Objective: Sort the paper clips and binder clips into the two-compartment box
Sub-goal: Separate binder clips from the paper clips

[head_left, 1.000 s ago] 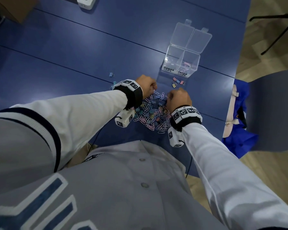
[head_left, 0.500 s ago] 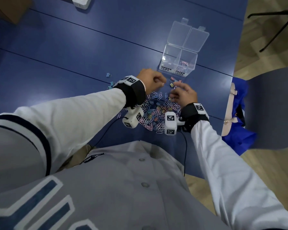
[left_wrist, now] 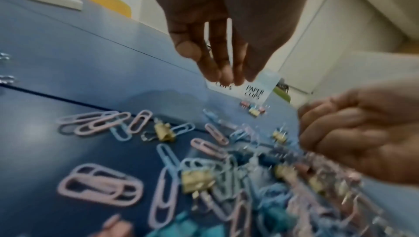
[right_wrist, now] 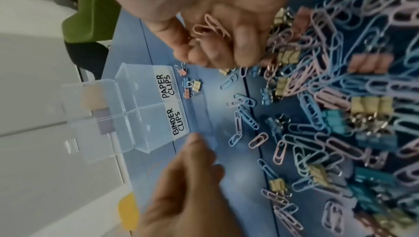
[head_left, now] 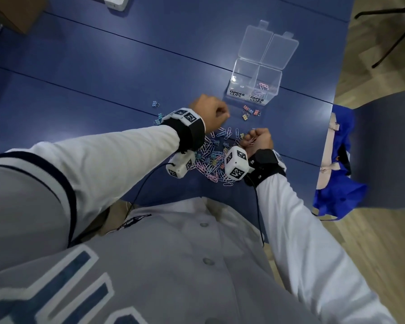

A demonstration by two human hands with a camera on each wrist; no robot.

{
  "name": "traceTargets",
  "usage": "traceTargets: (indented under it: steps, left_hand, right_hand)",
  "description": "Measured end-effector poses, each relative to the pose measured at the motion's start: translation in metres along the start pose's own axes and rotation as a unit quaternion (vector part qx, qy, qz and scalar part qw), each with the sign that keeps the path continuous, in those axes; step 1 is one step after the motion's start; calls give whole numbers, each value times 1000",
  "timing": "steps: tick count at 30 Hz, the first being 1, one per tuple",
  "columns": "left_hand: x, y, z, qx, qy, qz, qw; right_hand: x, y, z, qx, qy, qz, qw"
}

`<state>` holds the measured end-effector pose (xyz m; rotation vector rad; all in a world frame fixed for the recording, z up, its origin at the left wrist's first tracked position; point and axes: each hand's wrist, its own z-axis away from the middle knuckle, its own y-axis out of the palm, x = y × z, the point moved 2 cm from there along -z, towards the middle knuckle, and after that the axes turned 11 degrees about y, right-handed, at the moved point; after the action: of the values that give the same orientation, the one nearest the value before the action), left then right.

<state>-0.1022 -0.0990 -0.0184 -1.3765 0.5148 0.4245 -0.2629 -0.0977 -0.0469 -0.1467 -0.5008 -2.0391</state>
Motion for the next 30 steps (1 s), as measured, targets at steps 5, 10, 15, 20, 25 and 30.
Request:
traceTargets:
  steps: [5,10,15,20,25,30]
  left_hand:
    - [1,29,0,110,-1,-99,989]
    - [-16,40,-9,141,22,-139,980]
    - [-20,45,-15,178,29,-149,972]
    - [-16,44,-16,189,9,-124,974]
    - [-10,43,-11,189,12,-113,975]
    - [-1,39,-7,171,2,-86,982]
  right_hand:
    - [3,-12,-6,-73,-26,124,989]
    - [2,-5,-6,-95,-61,196,974]
    - [-1,-3,-12,-95,-63,217,969]
    - [-1,-2,-18,-85,-70,203,973]
    - [-1,0,-21,-55,-62,190,978]
    - [-2,2,-22,-50,-59,192,978]
